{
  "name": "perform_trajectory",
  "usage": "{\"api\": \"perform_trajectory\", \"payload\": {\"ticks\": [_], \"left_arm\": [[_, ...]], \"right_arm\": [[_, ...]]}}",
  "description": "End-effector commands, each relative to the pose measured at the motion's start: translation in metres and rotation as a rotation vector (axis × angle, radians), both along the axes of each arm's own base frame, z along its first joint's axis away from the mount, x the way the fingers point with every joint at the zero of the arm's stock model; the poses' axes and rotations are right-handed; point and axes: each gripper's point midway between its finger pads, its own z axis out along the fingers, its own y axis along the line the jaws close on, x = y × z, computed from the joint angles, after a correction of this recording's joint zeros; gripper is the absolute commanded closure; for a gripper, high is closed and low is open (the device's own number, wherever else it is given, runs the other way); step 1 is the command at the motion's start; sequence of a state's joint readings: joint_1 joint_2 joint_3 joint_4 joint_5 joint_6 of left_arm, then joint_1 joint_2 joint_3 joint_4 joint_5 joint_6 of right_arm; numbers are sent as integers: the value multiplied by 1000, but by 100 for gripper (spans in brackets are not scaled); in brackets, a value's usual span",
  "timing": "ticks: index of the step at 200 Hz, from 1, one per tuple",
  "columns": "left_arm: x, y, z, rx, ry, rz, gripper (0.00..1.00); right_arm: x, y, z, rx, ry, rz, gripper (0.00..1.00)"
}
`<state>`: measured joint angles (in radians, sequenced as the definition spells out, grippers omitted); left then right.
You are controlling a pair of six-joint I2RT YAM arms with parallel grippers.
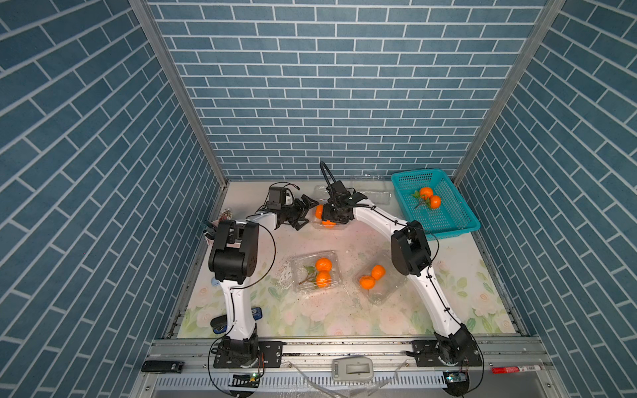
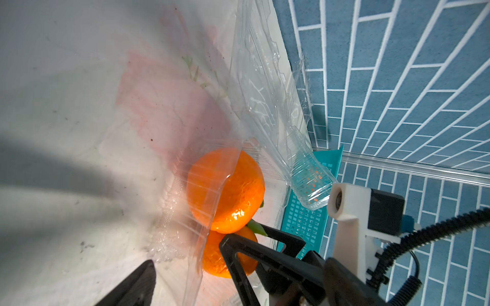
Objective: Take oranges out of containers
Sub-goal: Pick up the orange from the packing box.
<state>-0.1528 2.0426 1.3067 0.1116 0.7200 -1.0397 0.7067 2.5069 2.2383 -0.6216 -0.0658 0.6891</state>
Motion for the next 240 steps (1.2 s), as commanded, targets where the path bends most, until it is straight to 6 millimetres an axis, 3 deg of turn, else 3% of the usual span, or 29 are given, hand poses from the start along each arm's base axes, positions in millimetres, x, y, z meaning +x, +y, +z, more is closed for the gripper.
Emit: {"api": "perform_trajectory", "payload": {"ticks": [1, 48, 121, 171, 240], "left_arm": [[0, -1, -6, -1, 5, -6, 1], [1, 0, -3, -6, -1, -5, 1], [13, 28, 34, 12, -103, 34, 1], [13, 28, 47, 20, -146, 30, 1], [9, 24, 79, 63, -249, 1, 1]], "right_arm": [[-4, 0, -15, -36, 26, 15, 45], [-1, -1, -6, -19, 22, 6, 53], [18, -20, 56, 43, -59, -33, 55], [30, -32, 93, 84, -111, -57, 56], [44, -51, 162, 139, -211, -80, 57]]}}
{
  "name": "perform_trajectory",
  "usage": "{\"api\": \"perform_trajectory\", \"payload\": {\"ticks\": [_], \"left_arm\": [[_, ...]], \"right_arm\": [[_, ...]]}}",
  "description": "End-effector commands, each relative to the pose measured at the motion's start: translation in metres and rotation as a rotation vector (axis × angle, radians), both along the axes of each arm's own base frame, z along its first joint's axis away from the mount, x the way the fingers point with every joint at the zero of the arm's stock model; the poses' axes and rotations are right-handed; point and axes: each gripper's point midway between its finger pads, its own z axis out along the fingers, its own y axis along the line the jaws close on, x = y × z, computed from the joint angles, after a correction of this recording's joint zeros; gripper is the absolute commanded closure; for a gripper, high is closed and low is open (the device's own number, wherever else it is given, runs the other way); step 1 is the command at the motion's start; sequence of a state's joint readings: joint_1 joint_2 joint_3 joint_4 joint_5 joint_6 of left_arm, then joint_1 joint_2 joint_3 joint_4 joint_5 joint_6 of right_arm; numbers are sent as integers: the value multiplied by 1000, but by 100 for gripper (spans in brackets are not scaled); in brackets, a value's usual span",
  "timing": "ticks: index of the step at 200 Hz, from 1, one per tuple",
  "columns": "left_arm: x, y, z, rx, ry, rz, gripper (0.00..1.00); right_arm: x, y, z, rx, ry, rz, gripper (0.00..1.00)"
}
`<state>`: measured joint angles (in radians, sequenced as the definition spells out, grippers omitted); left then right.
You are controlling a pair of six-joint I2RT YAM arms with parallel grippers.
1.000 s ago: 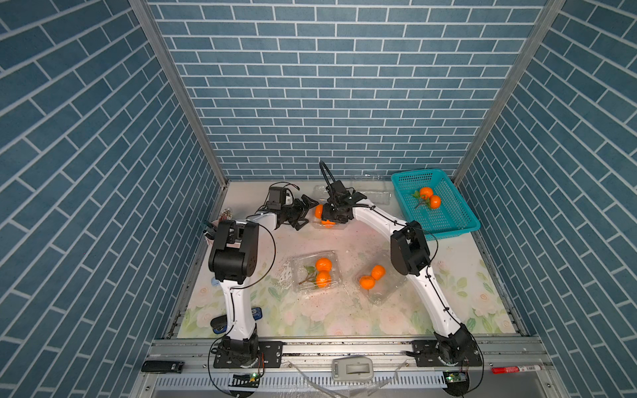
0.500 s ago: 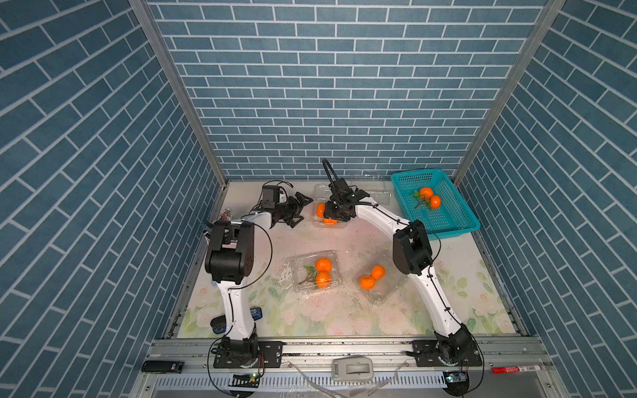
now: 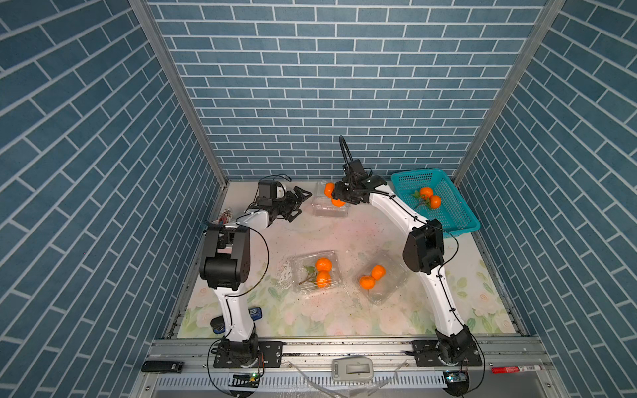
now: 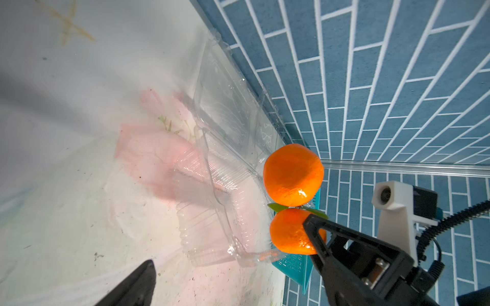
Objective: Take oranges out of containers
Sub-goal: Pick up the orange from the packing box, then place the orange in the basket.
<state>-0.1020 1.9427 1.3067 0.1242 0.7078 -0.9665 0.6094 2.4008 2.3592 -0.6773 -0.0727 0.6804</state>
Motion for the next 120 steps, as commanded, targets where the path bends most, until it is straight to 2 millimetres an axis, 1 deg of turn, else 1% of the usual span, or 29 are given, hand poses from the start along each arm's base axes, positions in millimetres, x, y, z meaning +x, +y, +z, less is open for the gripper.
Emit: {"api": "perform_trajectory", "payload": {"ticks": [1, 9, 22, 29, 38, 40, 45, 47, 48, 50, 53, 65, 80, 98, 120], "left_arm": [[-2, -3, 28, 33, -86, -23, 1], [-3, -3, 31, 41, -96, -26, 1], [-4, -4, 44, 41, -127, -33, 1], [-6, -7, 51, 42, -144, -39, 0], [-9, -12, 62, 44, -170, -53, 1], [-10, -14, 65, 47, -176, -57, 1], [-13, -19, 71, 58, -194, -73, 1], [-13, -21, 74, 64, -203, -78, 1], [-14, -23, 75, 67, -205, -82, 1], [-16, -25, 77, 77, -210, -88, 1], [-18, -29, 79, 90, -214, -94, 1], [-26, -46, 88, 145, -242, -128, 1], [-34, -75, 97, 168, -256, -179, 1], [-36, -106, 105, 178, -266, -217, 1], [-36, -148, 117, 175, -292, -263, 1]], "right_arm": [[-1, -12, 58, 30, -78, 2, 57], [1, -18, 67, 36, -89, -7, 57], [3, -28, 81, 53, -104, -18, 57], [5, -38, 88, 58, -112, -34, 57], [8, -51, 98, 68, -124, -57, 57], [5, -50, 100, 82, -118, -45, 57], [5, -57, 105, 93, -121, -51, 58], [7, -59, 104, 92, -119, -54, 58], [7, -60, 102, 91, -116, -56, 57], [5, -65, 115, 102, -134, -59, 58], [4, -70, 120, 108, -140, -65, 58], [4, -92, 130, 116, -146, -92, 57], [4, -123, 138, 115, -151, -130, 58], [5, -165, 140, 111, -144, -189, 58], [1, -221, 131, 82, -128, -271, 57]]}}
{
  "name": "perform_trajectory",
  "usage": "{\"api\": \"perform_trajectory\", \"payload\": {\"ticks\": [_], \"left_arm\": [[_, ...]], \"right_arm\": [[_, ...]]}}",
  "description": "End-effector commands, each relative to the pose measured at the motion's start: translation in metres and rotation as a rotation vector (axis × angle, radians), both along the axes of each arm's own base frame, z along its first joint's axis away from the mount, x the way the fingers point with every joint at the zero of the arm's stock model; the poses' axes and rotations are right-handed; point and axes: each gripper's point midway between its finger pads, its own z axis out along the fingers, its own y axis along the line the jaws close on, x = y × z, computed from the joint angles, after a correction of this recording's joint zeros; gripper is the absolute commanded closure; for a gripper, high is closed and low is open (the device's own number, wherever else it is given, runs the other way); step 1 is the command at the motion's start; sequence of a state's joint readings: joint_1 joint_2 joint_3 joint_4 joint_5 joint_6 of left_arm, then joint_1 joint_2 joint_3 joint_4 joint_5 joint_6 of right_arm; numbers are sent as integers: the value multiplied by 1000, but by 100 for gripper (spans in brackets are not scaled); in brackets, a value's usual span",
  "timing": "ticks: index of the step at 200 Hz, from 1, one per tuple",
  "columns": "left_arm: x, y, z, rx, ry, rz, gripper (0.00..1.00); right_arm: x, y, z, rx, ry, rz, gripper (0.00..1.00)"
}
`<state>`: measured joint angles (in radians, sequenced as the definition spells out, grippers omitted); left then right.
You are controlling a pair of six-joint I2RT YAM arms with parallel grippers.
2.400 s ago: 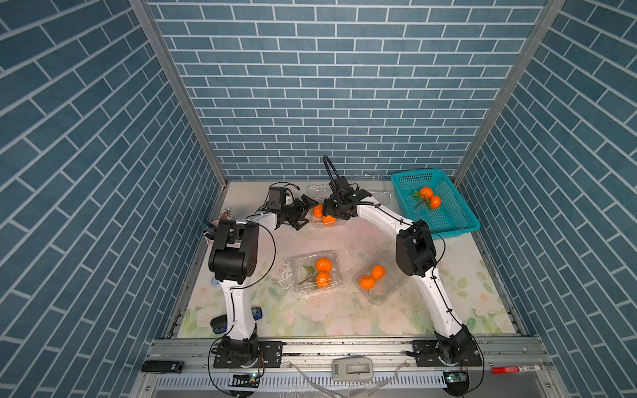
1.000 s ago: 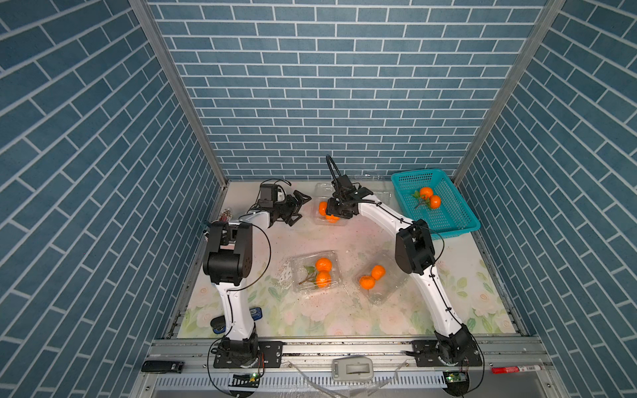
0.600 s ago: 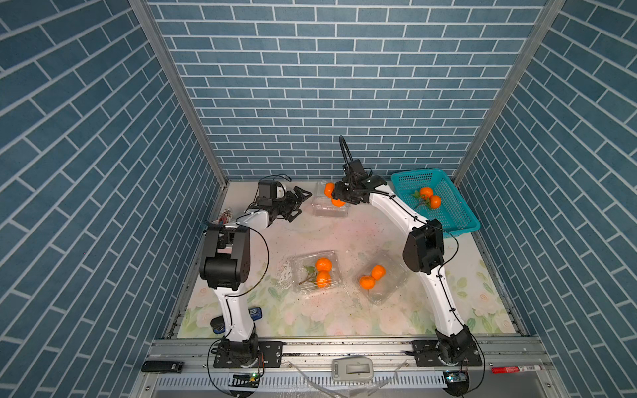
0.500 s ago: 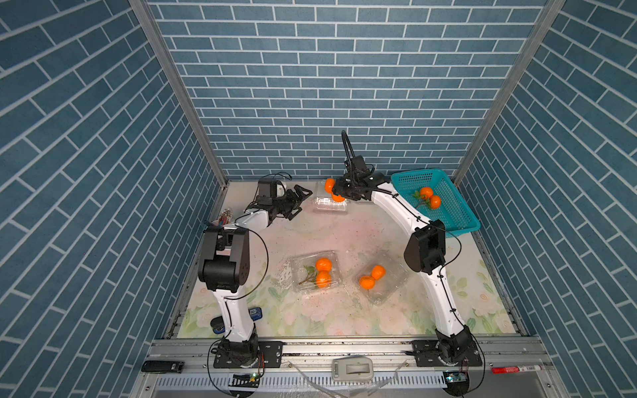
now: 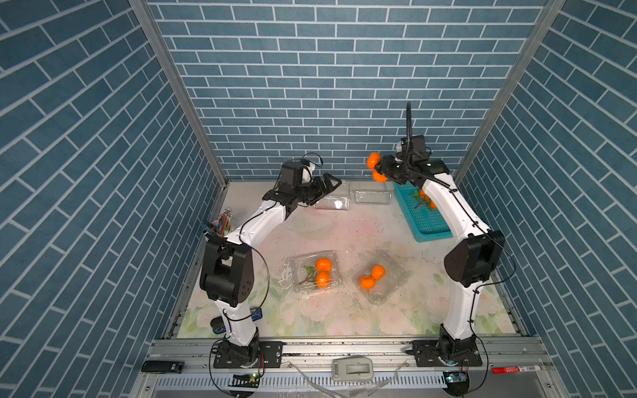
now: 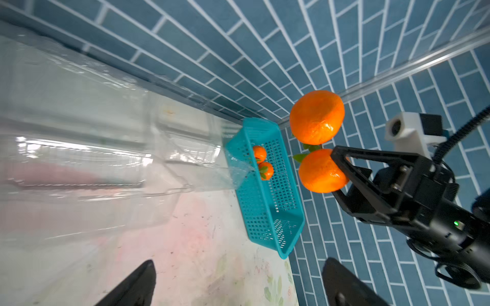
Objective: Take oranges out of containers
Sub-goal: Place the orange in the basket.
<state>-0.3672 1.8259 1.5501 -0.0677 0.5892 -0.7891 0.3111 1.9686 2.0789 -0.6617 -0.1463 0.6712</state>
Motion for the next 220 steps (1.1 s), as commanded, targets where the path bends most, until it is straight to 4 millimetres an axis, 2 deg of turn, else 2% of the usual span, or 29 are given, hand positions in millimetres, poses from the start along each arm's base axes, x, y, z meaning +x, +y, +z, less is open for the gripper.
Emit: {"api": "perform_trajectory", "payload": {"ticks": [1, 22, 44, 71, 98, 126, 157, 182, 202, 220], "left_arm": [[1, -31, -7, 60, 7, -25, 1], [0, -68, -1, 41, 2, -62, 1], [-2, -98, -10, 31, 15, -87, 1], [-8, -129, -31, 21, 51, -119, 1], [-10, -141, -48, 21, 97, -135, 1], [-11, -140, -51, 21, 122, -134, 1], [-14, -135, -53, 27, 175, -148, 1], [-10, -114, -56, 46, 214, -119, 1], [-9, -91, -58, 54, 245, -80, 1], [-10, -69, -59, 47, 264, -35, 1]], "right_arm": [[-9, -46, -4, -28, 13, -41, 57], [-17, -100, -20, -26, 42, -123, 58], [-26, -148, -53, -32, 104, -202, 58], [-32, -178, -105, -12, 191, -235, 58], [-32, -189, -145, -17, 272, -236, 58], [-28, -194, -170, -21, 320, -238, 54], [-23, -203, -185, -25, 361, -245, 43], [-20, -205, -177, -41, 358, -237, 34], [-19, -208, -157, -62, 332, -236, 26], [-20, -210, -138, -74, 307, -239, 23]]}}
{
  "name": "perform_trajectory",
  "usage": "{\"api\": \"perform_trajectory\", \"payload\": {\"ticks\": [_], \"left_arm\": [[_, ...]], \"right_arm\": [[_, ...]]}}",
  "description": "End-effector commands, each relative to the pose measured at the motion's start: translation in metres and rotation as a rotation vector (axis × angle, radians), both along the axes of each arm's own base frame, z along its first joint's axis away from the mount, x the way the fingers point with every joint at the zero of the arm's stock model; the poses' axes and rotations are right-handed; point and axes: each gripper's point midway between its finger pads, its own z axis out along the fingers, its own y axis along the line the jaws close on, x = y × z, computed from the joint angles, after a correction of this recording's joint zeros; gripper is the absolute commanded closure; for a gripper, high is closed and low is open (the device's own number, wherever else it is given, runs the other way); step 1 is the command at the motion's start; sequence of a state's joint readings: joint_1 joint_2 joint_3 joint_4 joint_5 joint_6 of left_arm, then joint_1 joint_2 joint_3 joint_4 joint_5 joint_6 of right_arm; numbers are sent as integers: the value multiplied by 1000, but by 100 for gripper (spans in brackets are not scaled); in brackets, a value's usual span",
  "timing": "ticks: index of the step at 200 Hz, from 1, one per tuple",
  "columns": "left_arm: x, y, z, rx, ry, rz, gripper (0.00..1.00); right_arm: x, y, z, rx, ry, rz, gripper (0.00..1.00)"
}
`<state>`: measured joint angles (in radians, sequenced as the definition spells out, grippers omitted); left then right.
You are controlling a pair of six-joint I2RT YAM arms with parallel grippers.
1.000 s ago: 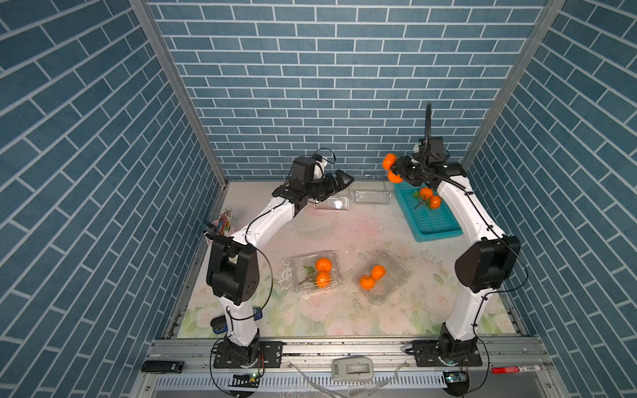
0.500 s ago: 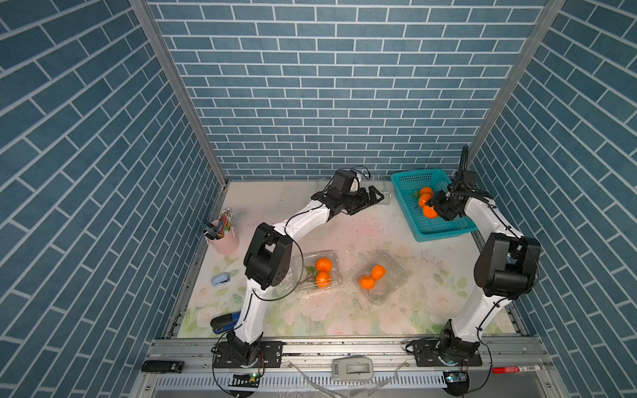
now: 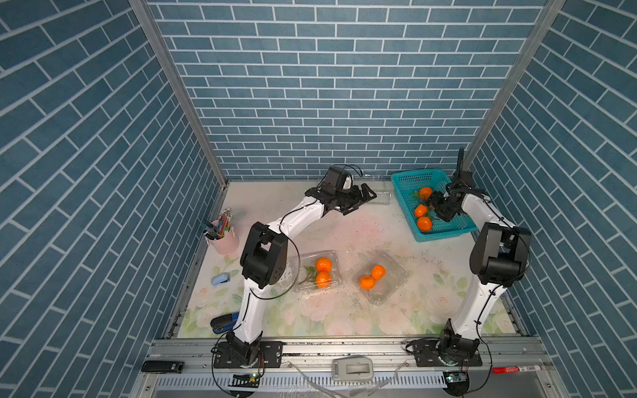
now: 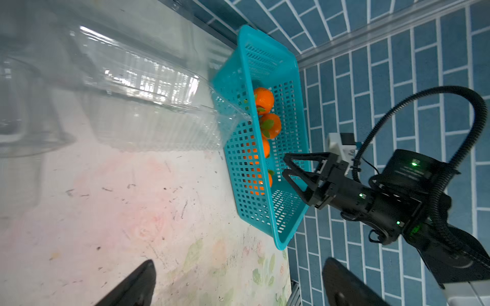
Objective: Take oranges out of containers
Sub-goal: Place the orange in the basket, then adjust the packing box at the center of the board.
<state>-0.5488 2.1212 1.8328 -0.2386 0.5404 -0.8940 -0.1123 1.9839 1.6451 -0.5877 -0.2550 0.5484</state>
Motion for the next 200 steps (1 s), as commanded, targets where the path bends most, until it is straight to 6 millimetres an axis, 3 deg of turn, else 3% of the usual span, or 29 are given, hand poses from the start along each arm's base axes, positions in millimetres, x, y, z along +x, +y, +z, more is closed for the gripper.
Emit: {"api": "perform_trajectory", "payload": {"ticks": [1, 36, 67, 88, 121, 167, 200], "left_arm": [[-3, 35, 12, 2, 29, 60, 1], [-3, 70, -7, 20, 77, 141, 1], [3, 77, -29, -6, 117, 190, 0], [10, 79, -39, 9, 124, 222, 1], [27, 80, -57, 15, 127, 273, 1], [52, 76, -79, 7, 148, 316, 1], [63, 77, -76, 12, 130, 339, 1]], "right_arm": [[-5, -3, 33, -40, -37, 25, 23], [-9, 19, 79, 25, -168, 45, 14], [-20, 72, 101, 31, -233, 164, 7], [-28, 106, 97, 45, -235, 236, 5], [-39, 141, 85, 94, -229, 299, 4], [-55, 153, 68, 115, -195, 327, 3], [-62, 156, 67, 123, -190, 345, 3]]}}
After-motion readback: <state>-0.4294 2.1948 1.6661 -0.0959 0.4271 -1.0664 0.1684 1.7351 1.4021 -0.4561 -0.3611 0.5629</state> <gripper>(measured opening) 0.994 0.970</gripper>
